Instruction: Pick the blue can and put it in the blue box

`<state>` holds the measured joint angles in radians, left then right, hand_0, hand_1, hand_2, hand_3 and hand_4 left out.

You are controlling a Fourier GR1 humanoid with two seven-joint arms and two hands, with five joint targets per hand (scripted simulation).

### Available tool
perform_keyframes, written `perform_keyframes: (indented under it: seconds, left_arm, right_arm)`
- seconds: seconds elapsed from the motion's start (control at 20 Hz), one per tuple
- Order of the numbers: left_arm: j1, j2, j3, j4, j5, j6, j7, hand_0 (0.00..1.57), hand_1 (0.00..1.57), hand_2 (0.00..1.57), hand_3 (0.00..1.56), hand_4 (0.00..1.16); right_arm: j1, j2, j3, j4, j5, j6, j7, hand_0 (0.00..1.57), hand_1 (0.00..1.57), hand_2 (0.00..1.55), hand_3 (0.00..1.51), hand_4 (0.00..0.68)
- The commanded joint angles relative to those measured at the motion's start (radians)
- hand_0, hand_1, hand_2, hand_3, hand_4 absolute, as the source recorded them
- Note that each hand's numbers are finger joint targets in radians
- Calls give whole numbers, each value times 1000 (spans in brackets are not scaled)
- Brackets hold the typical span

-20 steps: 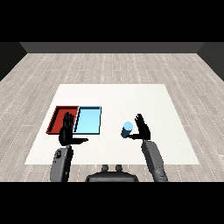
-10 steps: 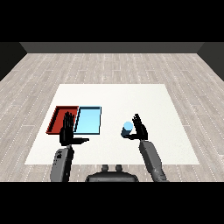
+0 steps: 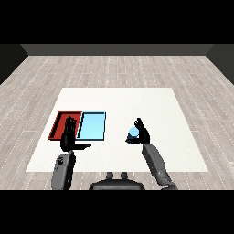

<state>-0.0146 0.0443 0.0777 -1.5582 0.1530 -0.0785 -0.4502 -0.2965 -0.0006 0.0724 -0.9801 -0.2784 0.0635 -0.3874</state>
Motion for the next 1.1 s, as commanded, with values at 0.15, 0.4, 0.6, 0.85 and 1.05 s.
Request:
perform_keyframes:
  seconds: [0.15, 0.4, 0.6, 0.85, 1.05]
  left_arm:
    - [-33, 14, 7, 22, 4, -12, 6, 0, 0, 0, 0, 0]
    - [-28, 62, 62, -59, 80, -43, 85, 0, 0, 0, 0, 0]
    - [1, -15, -9, -38, -3, 25, 24, 0, 0, 0, 0, 0]
    - [29, -2, -5, -93, 20, 5, 47, 0, 0, 0, 0, 0]
    - [21, -1, -7, -47, 33, -25, 24, 0, 0, 0, 0, 0]
  right_arm:
    - [-28, 0, 61, 12, -27, -53, -7, 0, 0, 0, 0, 0]
    - [-116, 1, 7, 172, -42, 16, -54, 0, 0, 0, 0, 0]
    - [-73, 1, 194, 115, -118, -154, -96, 0, 0, 0, 0, 0]
    - [-107, -16, 73, 91, -13, -163, 49, 1530, 1530, 1486, 1452, 582]
    - [-54, 0, 117, 58, 29, -229, 51, 1564, 1564, 1483, 1441, 676]
